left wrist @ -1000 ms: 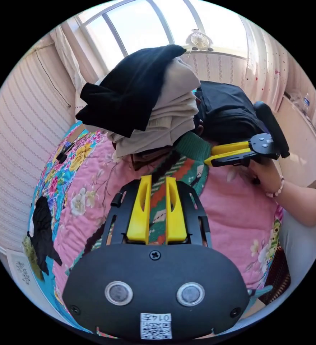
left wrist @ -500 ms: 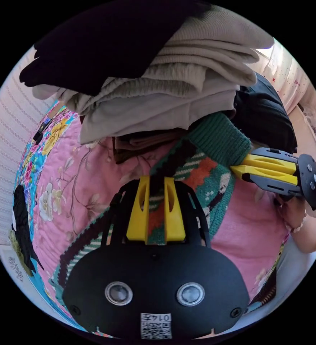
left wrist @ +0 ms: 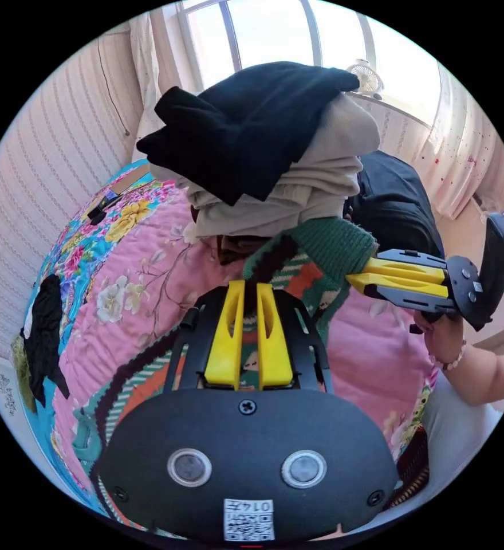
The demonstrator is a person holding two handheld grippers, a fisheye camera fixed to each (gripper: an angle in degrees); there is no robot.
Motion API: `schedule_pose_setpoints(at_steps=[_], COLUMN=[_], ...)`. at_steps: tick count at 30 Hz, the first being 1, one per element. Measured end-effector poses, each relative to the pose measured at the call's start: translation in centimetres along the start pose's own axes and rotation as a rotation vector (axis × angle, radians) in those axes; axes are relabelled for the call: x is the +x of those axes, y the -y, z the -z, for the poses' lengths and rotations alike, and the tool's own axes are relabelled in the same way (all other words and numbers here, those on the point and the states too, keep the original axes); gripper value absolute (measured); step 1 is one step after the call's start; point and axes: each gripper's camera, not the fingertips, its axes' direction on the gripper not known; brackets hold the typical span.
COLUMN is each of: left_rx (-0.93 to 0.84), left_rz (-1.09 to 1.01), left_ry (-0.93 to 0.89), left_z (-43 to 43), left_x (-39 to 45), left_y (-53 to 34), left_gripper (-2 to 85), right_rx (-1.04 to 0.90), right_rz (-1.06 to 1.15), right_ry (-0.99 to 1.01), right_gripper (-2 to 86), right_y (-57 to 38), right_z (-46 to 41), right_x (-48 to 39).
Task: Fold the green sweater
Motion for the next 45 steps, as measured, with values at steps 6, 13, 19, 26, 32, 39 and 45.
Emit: schedule_pose_setpoints(at_steps=[6, 13, 19, 26, 32, 39, 45], left_rx=[0.112, 0.268, 0.312, 0.213, 0.156, 0.09, -0.033], left_rz=[0.155, 0.406, 0.648, 0.931, 0.998, 0.941, 0.839], left_ry=[0.061, 0.156, 0.199, 0.192, 0.195, 0.097, 0.204], left_z=[10.2, 21.8, 26.8, 29.1, 34.7, 35.1, 33.1], left_x=[-4.9, -9.7, -11.0, -11.0, -9.3, -8.7, -8.4], left_y=[-8.2, -24.1, -39.8, -55.4, -62.6, -63.2, -63.4], left_gripper=[4.0, 4.0, 4.0, -0.6, -0.7, 4.4, 5.1], right_rx=[0.13, 0.174, 0.1, -0.243, -0.346, -0.382, -0.515], right_rz=[0.183, 0.401, 0.624, 0.933, 1.017, 0.866, 0.821], right_ry=[0.148, 0.405, 0.602, 0.66, 0.716, 0.622, 0.582], right_gripper=[1.8, 1.7, 1.6, 2.5, 4.7, 3.4, 3.0], right_y=[4.0, 8.2, 7.9, 0.3, -1.3, 2.2, 1.7], right_z=[5.9, 9.6, 9.8, 4.4, 4.6, 2.4, -1.8], right_x=[-10.3, -23.6, -38.2, -54.8, -60.3, -65.2, -69.6])
